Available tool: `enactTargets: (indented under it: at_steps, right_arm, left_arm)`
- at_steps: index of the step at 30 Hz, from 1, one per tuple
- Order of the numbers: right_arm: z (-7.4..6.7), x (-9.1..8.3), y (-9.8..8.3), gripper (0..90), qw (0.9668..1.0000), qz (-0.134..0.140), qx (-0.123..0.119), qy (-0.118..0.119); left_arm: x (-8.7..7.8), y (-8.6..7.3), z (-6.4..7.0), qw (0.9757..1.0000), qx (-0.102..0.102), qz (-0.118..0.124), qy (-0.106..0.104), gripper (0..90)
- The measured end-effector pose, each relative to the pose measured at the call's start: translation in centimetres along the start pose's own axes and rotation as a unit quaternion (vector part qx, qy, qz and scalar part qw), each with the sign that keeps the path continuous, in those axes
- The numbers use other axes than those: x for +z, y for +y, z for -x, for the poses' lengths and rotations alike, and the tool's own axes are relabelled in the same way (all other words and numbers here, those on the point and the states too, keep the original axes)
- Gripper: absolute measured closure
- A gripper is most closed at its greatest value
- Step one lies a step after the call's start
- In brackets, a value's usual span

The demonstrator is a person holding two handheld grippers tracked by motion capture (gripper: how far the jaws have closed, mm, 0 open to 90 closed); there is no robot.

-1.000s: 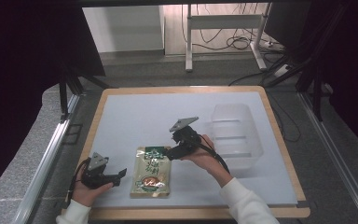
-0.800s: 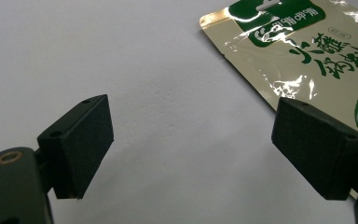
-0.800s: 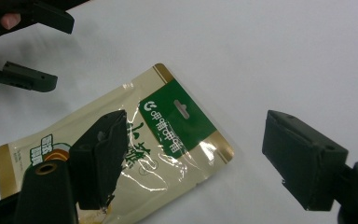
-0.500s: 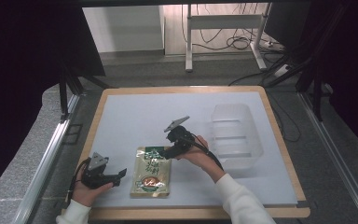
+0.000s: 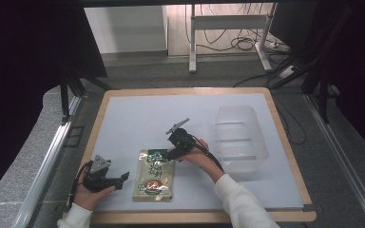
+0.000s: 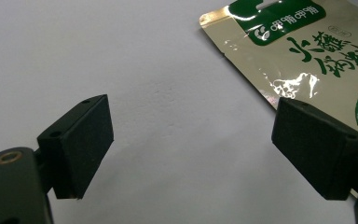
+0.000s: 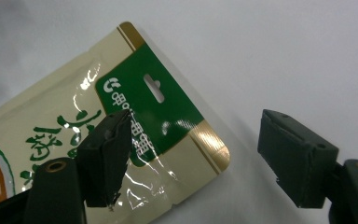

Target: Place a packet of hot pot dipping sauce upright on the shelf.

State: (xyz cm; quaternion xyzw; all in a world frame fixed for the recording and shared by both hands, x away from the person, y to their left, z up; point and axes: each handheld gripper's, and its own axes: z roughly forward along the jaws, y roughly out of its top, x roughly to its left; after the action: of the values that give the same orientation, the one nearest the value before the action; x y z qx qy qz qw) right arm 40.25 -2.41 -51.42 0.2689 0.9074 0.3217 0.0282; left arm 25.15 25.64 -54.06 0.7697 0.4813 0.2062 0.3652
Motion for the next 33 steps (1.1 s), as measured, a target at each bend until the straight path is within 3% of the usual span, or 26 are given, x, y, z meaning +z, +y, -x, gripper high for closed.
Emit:
enactTargets:
  at_steps: [4, 10, 14, 19, 23, 28, 33]
  right_arm:
    - [0.2, 0.5, -0.3, 28.6, 0.9999, -0.010, 0.003, 0.008]
    - [-0.3, 0.5, -0.3, 33.3, 0.9989, -0.020, -0.007, 0.041]
    - [-0.6, -0.3, -0.1, 35.8, 0.9986, -0.014, -0.012, 0.049]
    - [-1.2, -1.6, 0.1, 37.8, 0.9964, -0.003, -0.014, 0.084]
    - [-1.4, -1.8, 0.2, 38.6, 0.9955, -0.003, -0.024, 0.092]
    - [-1.3, -1.1, -0.1, 40.5, 0.9952, -0.022, -0.023, 0.092]
    - [-0.9, -0.4, -0.4, 47.3, 0.9966, -0.021, -0.020, 0.077]
  left_arm:
    - [0.0, 0.0, 0.0, 1.0000, -0.001, 0.001, 0.000, 12.5]
    - [0.0, 0.0, 0.0, 1.0000, -0.001, 0.001, -0.001, 12.5]
    - [0.0, 0.0, 0.0, 1.0000, -0.001, 0.001, -0.002, 12.5]
    - [0.0, 0.0, 0.0, 1.0000, 0.000, 0.001, -0.002, 12.5]
    - [0.0, 0.0, 0.0, 1.0000, 0.000, 0.001, -0.002, 12.5]
    - [0.0, 0.0, 0.0, 1.0000, -0.001, 0.002, -0.002, 12.5]
    - [0.0, 0.0, -0.1, 1.0000, -0.001, 0.001, -0.002, 12.5]
